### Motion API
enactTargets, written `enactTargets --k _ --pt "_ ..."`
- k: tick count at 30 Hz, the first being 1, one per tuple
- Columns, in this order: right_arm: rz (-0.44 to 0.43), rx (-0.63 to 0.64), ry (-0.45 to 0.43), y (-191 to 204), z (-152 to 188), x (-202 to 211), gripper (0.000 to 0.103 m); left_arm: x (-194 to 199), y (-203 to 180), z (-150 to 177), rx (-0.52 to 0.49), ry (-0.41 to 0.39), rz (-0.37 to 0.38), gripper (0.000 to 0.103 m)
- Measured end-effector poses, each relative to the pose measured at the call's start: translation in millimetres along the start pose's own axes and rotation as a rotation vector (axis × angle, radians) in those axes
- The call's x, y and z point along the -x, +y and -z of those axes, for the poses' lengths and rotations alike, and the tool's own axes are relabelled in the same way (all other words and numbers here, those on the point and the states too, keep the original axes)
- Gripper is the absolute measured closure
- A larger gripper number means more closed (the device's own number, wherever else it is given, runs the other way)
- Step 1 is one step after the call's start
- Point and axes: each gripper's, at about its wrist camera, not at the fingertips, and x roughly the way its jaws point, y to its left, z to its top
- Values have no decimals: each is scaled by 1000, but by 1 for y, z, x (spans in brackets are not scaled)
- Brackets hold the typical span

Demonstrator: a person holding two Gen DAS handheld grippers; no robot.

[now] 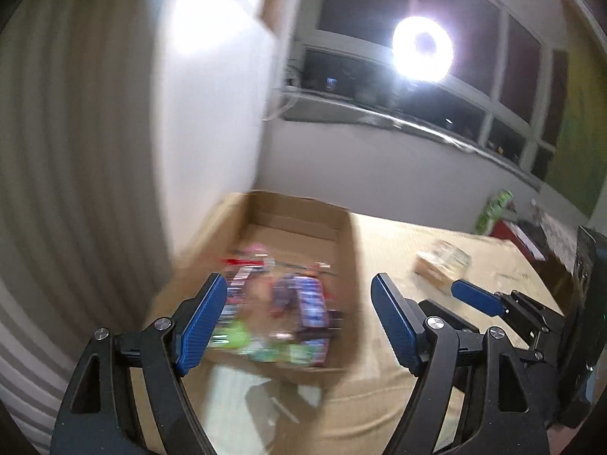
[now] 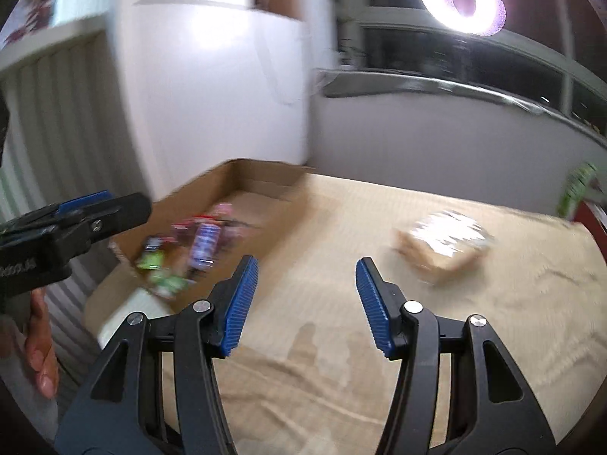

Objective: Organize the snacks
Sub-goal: 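Move both grippers back toward the bread loaf on the table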

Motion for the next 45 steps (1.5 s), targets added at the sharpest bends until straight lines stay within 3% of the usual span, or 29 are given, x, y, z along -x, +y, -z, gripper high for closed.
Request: enactTargets --k 10,16,18,21,28,35,38,45 --pt "269 -237 -28 -140 55 99 47 -19 -153 26 -218 51 225 25" --pt "308 -263 -64 -153 60 128 46 -9 -186 36 -289 56 278 25" --pt "302 -256 -69 -150 60 131 35 -6 -186 35 -286 56 278 25" --pt "291 -246 -71 -150 58 128 35 -5 -187 34 -276 62 270 25" --pt "287 -228 -27 -155 53 100 34 -21 -183 30 -238 91 258 25" --pt "275 -161 69 -167 31 31 34 -78 -178 26 -160 172 271 25" --pt "258 -131 122 -175 14 -10 34 -117 -171 23 -87 223 266 25" --pt "101 -95 240 -201 -36 -96 34 -195 -143 14 134 376 246 25"
